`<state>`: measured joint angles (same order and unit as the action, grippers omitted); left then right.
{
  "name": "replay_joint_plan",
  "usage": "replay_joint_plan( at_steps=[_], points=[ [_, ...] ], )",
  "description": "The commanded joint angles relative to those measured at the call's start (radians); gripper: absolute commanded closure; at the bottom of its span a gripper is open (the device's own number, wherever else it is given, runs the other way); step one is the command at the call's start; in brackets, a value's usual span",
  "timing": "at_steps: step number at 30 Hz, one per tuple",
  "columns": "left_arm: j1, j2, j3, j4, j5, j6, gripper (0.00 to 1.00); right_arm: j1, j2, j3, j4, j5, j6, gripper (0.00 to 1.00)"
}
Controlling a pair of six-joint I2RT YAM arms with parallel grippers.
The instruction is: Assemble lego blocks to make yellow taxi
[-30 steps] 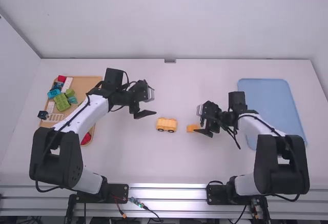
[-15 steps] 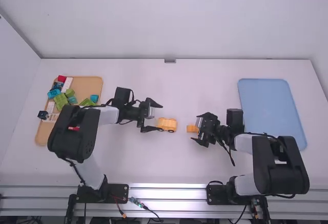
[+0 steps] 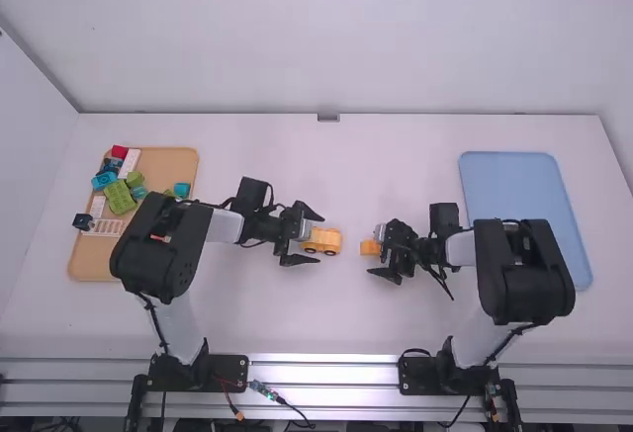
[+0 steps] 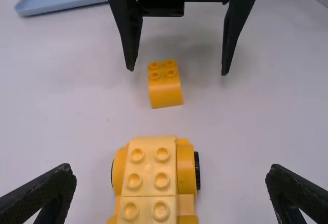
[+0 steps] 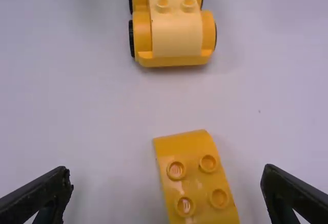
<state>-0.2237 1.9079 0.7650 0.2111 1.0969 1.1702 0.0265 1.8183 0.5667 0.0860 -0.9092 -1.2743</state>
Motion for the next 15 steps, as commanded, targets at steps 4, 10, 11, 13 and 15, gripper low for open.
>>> replay_joint_plan(
  at_steps=[4,10,11,13,15],
  points=[
    [0.003,0.002,-0.041,0.053,0.013,-0.008,0.01,-0.025,0.083,0.143,-0.182,-0.100,-0.229,0.09],
    [0.003,0.005,-0.071,0.114,0.011,-0.031,0.01,-0.052,0.190,0.197,-0.229,-0.219,-0.358,0.12],
    [-0.001,0.008,-0.071,0.116,0.010,-0.031,0.01,-0.057,0.204,0.204,-0.230,-0.237,-0.359,0.11],
    [0.000,0.017,-0.066,0.116,0.009,-0.042,0.01,-0.063,0.229,0.219,-0.249,-0.258,-0.358,0.10],
    [0.003,0.038,-0.048,0.116,0.010,-0.063,0.01,-0.067,0.237,0.234,-0.293,-0.261,-0.384,0.10]
  ],
)
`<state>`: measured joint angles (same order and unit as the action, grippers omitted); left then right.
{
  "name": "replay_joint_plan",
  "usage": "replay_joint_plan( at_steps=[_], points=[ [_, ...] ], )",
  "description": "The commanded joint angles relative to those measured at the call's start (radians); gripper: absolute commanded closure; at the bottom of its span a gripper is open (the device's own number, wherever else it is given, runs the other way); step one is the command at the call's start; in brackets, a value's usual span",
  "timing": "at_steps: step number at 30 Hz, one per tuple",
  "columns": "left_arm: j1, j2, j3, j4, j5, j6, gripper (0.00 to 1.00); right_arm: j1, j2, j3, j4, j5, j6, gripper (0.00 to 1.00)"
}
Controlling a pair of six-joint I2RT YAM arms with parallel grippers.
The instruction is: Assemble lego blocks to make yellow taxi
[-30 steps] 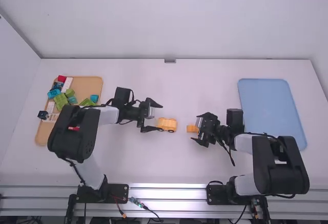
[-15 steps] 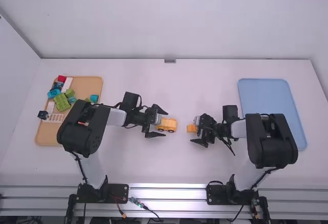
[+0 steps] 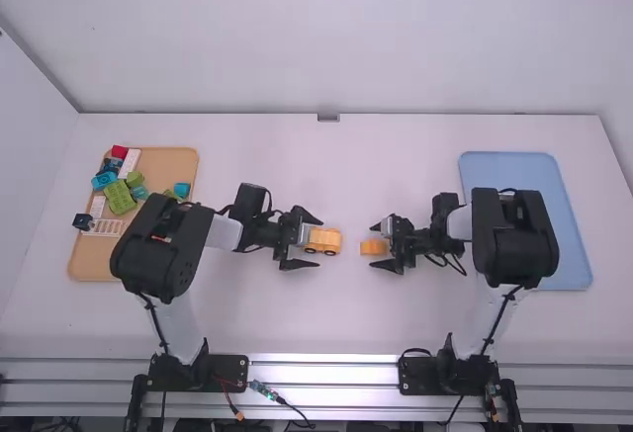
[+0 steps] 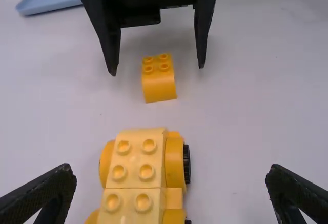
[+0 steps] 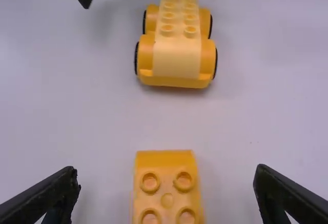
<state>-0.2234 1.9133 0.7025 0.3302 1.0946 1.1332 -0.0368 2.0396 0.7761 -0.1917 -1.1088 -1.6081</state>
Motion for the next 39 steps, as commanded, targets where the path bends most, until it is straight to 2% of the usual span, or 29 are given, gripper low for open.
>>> replay_joint_plan(
  at_steps=[1,5,11,15,19,23,30,31,39],
  points=[
    [0.002,0.044,0.026,-0.004,0.014,-0.039,0.01,-0.003,0.014,0.031,-0.050,-0.063,-0.079,0.11],
    [0.002,0.086,0.057,-0.006,0.015,-0.045,0.01,-0.003,0.012,0.056,-0.111,-0.063,-0.127,0.15],
    [-0.005,0.144,0.086,-0.002,0.015,-0.045,0.01,0.025,0.012,0.040,-0.056,-0.058,-0.098,0.27],
    [-0.005,0.178,0.112,-0.005,0.022,-0.045,0.01,0.030,0.012,0.017,0.013,-0.045,-0.033,0.28],
    [-0.006,0.186,0.126,-0.007,0.075,-0.045,0.01,0.030,0.014,-0.012,0.117,-0.047,0.062,0.35],
    [-0.006,0.186,0.131,-0.016,0.055,-0.045,0.01,0.030,0.014,-0.032,0.161,-0.034,0.114,0.38],
    [-0.005,0.186,0.109,0.025,0.042,-0.045,0.01,0.031,0.014,-0.035,0.158,-0.010,0.153,0.41],
    [-0.005,0.186,0.109,0.029,0.042,-0.045,0.01,0.030,0.014,-0.035,0.159,-0.008,0.153,0.44],
    [-0.005,0.185,0.125,0.007,0.050,-0.045,0.01,0.031,0.014,-0.028,0.158,0.047,0.244,0.46]
  ],
)
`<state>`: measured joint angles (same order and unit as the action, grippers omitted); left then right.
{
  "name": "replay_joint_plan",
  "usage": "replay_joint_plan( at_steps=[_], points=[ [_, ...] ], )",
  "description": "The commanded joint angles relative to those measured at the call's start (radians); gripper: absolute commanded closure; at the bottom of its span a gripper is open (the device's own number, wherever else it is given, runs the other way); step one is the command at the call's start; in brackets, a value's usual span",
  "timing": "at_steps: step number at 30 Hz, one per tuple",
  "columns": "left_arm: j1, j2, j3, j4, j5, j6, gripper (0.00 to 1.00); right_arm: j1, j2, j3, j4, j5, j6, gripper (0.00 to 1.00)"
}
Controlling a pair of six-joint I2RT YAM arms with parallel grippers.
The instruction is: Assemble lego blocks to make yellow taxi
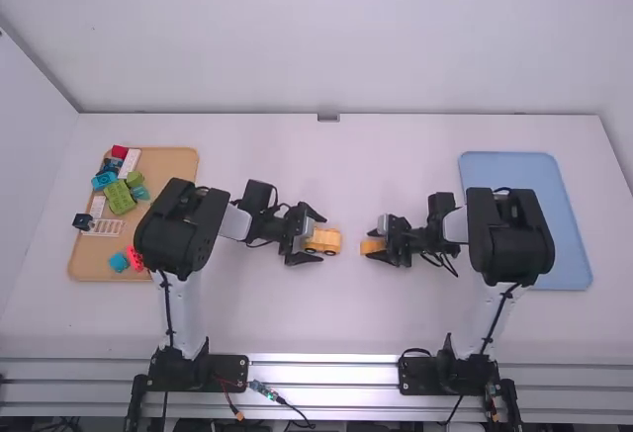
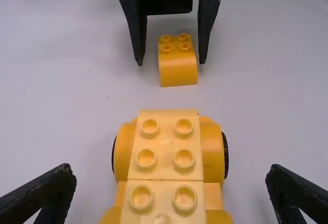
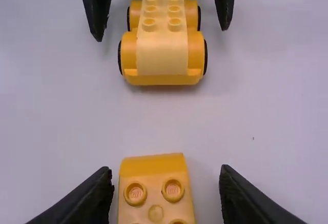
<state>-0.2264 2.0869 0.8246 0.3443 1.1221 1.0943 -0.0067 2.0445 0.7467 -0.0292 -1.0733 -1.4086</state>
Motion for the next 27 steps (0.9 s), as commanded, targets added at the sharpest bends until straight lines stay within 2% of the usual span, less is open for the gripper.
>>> replay_joint_plan(
  at_steps=[1,8,20,27],
  points=[
    [-0.002,0.012,0.002,-0.006,0.023,-0.006,0.01,0.000,0.009,-0.002,0.001,0.011,0.042,0.47],
    [-0.002,0.012,0.000,-0.003,0.021,-0.006,0.01,0.001,0.009,0.000,-0.003,0.012,0.043,0.52],
    [-0.002,0.012,0.002,-0.006,0.021,-0.006,0.01,0.000,0.009,-0.001,-0.004,0.007,0.043,0.67],
    [-0.002,0.012,0.002,-0.002,0.021,-0.006,0.00,0.000,0.009,0.000,-0.003,0.008,0.055,0.67]
  ],
)
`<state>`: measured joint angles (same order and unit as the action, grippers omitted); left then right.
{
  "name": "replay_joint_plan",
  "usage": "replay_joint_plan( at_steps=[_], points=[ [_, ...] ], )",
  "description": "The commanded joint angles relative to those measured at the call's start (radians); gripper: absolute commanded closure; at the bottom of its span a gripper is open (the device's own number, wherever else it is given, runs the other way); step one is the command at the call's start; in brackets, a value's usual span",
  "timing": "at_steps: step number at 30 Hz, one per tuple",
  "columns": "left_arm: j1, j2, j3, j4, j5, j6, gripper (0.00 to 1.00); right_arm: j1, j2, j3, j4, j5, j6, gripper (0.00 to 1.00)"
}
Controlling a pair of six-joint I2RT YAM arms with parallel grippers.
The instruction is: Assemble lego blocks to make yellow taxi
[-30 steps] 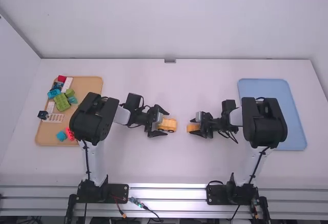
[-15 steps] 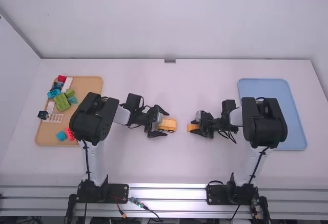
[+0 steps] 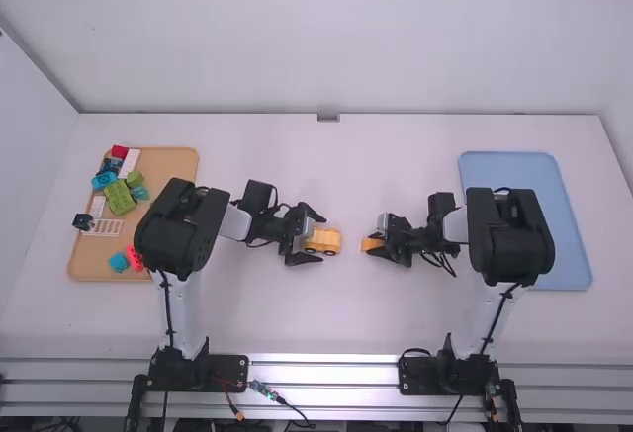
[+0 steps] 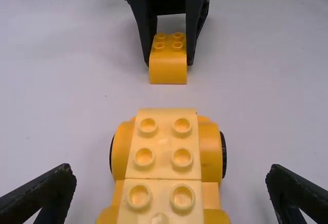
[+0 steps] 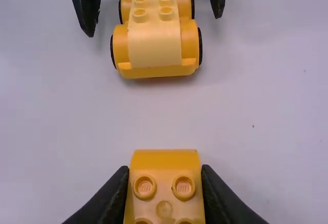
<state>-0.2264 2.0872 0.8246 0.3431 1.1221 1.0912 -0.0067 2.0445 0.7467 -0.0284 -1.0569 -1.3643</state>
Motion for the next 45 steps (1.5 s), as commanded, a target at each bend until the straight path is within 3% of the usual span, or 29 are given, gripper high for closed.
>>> replay_joint_plan(
  at_steps=[1,8,23,36,45],
  points=[
    [-0.002,0.012,0.002,-0.002,0.018,-0.003,0.02,0.000,0.009,0.005,-0.005,-0.008,0.024,0.68],
    [-0.002,0.012,0.002,-0.002,0.011,-0.003,0.13,0.002,0.008,0.066,-0.097,-0.021,0.027,0.70],
    [-0.002,0.012,0.005,-0.020,-0.026,-0.003,0.11,0.035,0.008,0.242,-0.496,-0.107,-0.250,0.75],
    [-0.003,0.024,0.010,-0.015,-0.016,-0.003,0.14,0.164,0.007,0.332,-0.475,-0.069,-0.094,0.84],
    [-0.004,0.024,0.010,-0.018,-0.038,-0.003,0.20,0.191,-0.020,0.338,-0.436,-0.064,-0.024,0.92]
  ],
)
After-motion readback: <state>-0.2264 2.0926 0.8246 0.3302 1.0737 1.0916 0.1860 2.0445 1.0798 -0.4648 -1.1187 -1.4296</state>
